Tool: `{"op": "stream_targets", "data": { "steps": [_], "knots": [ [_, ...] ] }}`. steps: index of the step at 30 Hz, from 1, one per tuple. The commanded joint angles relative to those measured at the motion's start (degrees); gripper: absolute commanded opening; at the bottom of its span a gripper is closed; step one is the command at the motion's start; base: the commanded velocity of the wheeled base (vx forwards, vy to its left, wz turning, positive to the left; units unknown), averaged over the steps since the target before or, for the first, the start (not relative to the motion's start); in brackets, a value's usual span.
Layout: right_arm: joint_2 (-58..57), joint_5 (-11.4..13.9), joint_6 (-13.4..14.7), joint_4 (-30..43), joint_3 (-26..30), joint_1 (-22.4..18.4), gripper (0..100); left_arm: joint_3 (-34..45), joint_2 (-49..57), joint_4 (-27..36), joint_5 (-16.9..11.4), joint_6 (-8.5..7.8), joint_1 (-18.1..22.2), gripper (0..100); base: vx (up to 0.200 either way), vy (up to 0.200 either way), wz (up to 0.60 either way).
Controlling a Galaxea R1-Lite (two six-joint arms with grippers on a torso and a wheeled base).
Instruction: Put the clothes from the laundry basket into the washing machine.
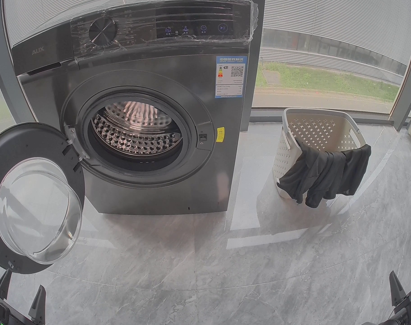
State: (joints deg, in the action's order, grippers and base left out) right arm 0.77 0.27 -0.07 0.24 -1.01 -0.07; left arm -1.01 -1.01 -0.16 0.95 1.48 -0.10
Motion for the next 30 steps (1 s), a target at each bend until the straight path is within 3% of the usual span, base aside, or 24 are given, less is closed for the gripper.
{"op": "stream_targets", "data": {
  "steps": [1, 30],
  "knots": [
    [-0.77, 0.00, -0.01, 0.02, 0.84, -0.01, 100, 0.92, 1.01, -0.02, 0.02, 0.02, 0.01, 100, 0.000, -0.200, 0.00],
    [-0.77, 0.00, -0.01, 0.02, 0.84, -0.01, 100, 0.92, 1.01, -0.02, 0.02, 0.02, 0.01, 100, 0.000, -0.200, 0.00]
  ]
}}
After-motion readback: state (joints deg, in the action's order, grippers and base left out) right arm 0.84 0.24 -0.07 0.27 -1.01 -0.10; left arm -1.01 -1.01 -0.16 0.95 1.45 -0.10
